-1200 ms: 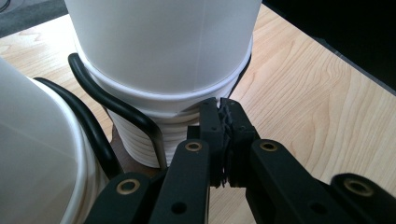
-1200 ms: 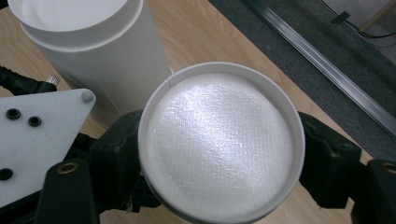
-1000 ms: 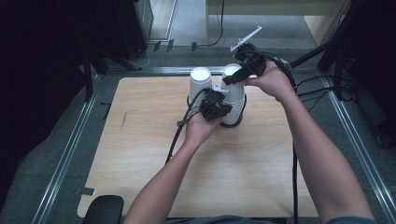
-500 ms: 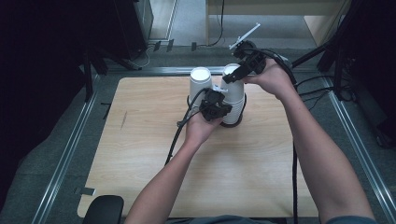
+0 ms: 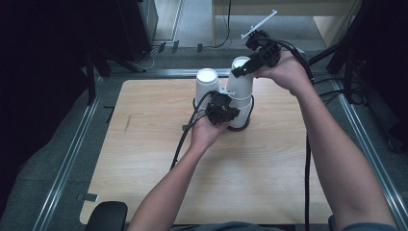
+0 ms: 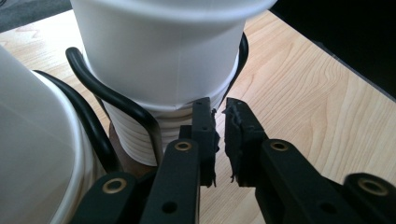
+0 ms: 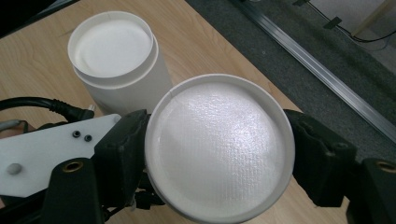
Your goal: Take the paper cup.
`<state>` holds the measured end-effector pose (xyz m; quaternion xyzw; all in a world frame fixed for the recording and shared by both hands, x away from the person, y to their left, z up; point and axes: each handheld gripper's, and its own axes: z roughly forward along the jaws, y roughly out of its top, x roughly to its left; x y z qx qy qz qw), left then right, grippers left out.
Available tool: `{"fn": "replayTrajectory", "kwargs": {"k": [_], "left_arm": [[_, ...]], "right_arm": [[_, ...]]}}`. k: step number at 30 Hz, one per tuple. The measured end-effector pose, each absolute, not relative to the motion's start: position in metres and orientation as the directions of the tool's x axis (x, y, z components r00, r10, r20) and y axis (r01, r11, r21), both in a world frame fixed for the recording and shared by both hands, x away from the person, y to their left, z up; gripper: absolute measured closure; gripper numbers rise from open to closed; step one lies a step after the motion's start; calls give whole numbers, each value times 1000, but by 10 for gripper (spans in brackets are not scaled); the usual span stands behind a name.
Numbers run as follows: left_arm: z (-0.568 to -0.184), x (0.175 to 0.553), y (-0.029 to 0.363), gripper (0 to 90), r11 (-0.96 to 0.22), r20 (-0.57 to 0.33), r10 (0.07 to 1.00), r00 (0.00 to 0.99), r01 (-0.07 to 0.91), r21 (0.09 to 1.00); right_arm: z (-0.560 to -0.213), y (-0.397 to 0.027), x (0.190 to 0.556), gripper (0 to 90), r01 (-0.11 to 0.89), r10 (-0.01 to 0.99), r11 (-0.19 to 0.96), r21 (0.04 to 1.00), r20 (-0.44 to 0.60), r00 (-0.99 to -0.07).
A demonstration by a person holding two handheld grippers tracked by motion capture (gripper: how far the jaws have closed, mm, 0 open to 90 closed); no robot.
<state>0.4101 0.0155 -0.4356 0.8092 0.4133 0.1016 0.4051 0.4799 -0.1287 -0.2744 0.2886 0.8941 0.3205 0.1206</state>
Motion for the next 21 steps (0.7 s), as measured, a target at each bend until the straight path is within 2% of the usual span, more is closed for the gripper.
{"fn": "replayTrajectory", "kwargs": {"k": [21], "left_arm": [[-432,410,16,738,-324,-199,724,660,580,748]], "right_arm": [[-205,-158,448,263,407,619,607,682,-86,-780]]}}
